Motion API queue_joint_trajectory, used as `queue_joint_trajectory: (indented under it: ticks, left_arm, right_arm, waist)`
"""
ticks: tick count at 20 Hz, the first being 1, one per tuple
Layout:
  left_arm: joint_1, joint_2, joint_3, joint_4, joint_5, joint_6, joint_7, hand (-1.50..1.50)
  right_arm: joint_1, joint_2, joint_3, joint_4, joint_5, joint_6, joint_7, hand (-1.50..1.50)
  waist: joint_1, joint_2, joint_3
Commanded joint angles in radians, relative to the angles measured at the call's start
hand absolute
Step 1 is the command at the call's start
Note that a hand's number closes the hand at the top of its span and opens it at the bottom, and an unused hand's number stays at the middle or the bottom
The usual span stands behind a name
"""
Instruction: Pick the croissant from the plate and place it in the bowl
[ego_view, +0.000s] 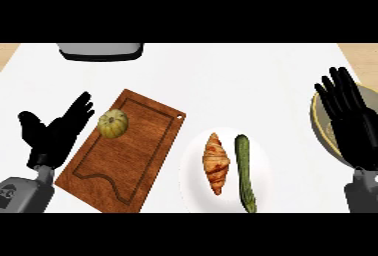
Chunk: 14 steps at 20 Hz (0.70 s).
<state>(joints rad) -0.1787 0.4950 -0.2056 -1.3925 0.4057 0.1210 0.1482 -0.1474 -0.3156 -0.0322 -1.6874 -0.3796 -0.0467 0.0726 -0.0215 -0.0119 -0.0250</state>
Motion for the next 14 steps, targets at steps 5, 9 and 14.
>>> queue_joint_trajectory:
  ticks: [5,9,14]
  left_arm:
    - [-0.049,0.053,0.058,-0.031,-0.096,0.09,-0.073,0.0]
    - [-0.029,0.06,0.079,-0.012,-0.095,0.11,-0.072,0.0]
    - [0.015,0.054,0.101,-0.019,-0.111,0.152,-0.105,0.0]
  right_arm:
    - [-0.199,-0.2,0.238,-0.211,0.416,0.014,0.043,1.5]
    - [-0.095,-0.453,0.2,-0.106,0.725,-0.014,0.225,-1.5]
    - [0.006,-0.388,0.381,-0.34,1.015,-0.124,0.387,-1.5]
  waist:
    - [0.075,-0.014,0.013]
    - [-0.023,-0.027,-0.005]
    - [-0.034,-0.026,0.014]
